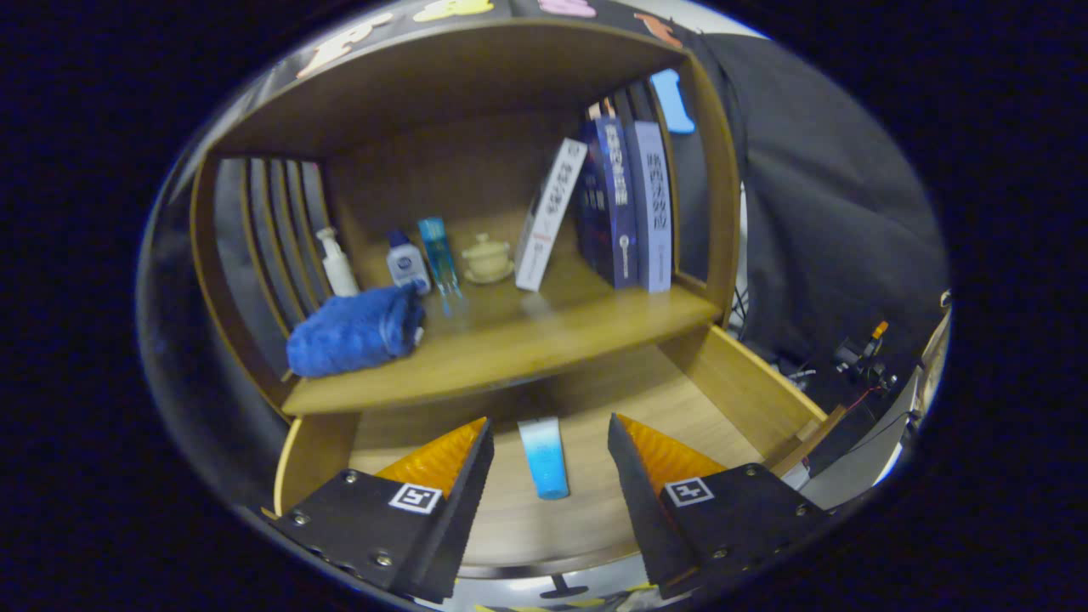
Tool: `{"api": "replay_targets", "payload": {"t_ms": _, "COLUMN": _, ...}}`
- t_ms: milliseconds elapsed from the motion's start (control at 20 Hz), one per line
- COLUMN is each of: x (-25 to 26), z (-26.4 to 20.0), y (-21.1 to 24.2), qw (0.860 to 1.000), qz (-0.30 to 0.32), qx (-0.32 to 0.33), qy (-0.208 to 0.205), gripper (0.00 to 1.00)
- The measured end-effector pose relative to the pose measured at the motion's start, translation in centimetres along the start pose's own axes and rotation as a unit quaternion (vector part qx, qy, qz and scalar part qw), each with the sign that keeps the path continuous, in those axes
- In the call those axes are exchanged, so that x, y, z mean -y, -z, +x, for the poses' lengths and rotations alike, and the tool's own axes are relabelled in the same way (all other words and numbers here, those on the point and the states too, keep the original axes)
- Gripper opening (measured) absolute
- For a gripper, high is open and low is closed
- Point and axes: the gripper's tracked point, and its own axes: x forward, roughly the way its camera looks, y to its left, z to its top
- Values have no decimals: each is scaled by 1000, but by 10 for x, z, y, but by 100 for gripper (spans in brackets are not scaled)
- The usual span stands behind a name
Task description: Pull open the drawer, take out the items inside it, and place them on the countertop above the cabinet.
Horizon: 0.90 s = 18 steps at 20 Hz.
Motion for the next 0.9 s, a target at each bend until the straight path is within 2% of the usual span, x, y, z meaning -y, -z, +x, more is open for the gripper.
{"api": "replay_targets", "payload": {"t_ms": 350, "x": -8, "z": 58, "y": 44, "qw": 991, "qz": 14, "qx": -136, "qy": 3, "gripper": 81}}
{"api": "replay_targets", "payload": {"t_ms": 700, "x": 12, "z": 68, "y": 88, "qw": 969, "qz": -6, "qx": -243, "qy": 49, "gripper": 78}}
{"api": "replay_targets", "payload": {"t_ms": 900, "x": 12, "z": 70, "y": 95, "qw": 962, "qz": -4, "qx": -271, "qy": 44, "gripper": 79}}
